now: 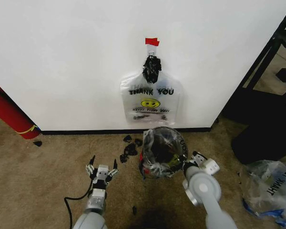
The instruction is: Pick up the garbage bag from the wall and place it over the trash bin.
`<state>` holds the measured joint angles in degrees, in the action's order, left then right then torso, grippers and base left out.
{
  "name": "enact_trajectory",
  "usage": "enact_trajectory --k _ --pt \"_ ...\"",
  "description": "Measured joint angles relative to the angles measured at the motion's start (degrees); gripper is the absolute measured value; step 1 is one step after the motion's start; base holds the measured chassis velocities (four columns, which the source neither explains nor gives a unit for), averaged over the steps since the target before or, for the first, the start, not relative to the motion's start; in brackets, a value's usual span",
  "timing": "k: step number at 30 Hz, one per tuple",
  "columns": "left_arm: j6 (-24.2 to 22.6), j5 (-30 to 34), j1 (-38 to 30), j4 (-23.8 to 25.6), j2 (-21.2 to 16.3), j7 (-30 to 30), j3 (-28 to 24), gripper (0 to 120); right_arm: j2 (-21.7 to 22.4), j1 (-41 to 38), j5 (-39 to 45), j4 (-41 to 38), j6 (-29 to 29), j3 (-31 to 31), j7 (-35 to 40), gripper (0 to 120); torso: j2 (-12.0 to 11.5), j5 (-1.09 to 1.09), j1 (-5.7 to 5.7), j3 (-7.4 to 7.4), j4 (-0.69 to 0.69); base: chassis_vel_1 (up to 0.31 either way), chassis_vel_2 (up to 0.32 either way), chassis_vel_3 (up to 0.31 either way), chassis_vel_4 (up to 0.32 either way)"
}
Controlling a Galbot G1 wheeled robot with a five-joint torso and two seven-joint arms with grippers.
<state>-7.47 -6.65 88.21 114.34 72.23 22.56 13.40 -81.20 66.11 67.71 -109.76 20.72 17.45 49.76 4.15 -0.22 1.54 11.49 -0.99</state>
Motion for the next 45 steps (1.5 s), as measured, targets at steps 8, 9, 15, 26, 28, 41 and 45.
enact_trajectory --k 8,9,15,26,28,41,45 --pt "0.1 -0.3 1.2 0.2 0.2 -0.1 0.3 100 0.1 -4.1 -0.9 4.9 2.7 -1.5 0.5 0 0.0 -0.02 0.0 -0.01 -0.02 0.0 0.0 0.0 0.0" --pt "0.2 -0.3 1.4 0.2 0.2 0.0 0.3 100 0.1 -4.3 -1.0 5.1 2.6 -1.5 0.4 0 0.0 -0.02 0.0 -0.01 -0.01 0.0 0.0 0.0 0.0" --pt "0.4 -0.4 1.7 0.6 0.3 0.0 0.3 100 0.5 -3.8 -0.8 4.1 2.6 -1.5 -1.4 20 0.0 0.0 0.0 0.0 0.0 0.0 0.0 0.0 0.0" --pt "1.3 0.0 1.9 1.8 0.0 0.0 0.4 100 1.3 -0.2 -4.4 -0.6 3.0 -1.7 -4.6 62 0.0 -0.01 0.0 0.0 0.01 0.0 0.0 0.0 0.0" --pt "1.8 0.2 1.9 2.1 0.0 0.0 0.6 100 1.6 0.6 -6.0 -1.4 2.6 -1.9 -5.9 66 0.0 -0.01 0.0 0.0 0.0 0.0 0.0 0.0 0.0" --pt "10.4 5.8 -0.2 6.4 3.7 -2.6 1.8 100 5.2 9.9 -30.4 -9.1 -12.6 -1.9 -20.8 100 0.0 0.0 0.0 0.0 0.01 0.0 0.0 0.0 0.0" --pt "18.6 11.3 -0.3 8.8 5.5 -9.8 3.5 100 4.8 15.8 -49.3 -9.2 -33.1 2.3 -34.5 100 0.0 -0.01 0.0 -0.01 -0.01 0.0 0.0 0.0 0.0"
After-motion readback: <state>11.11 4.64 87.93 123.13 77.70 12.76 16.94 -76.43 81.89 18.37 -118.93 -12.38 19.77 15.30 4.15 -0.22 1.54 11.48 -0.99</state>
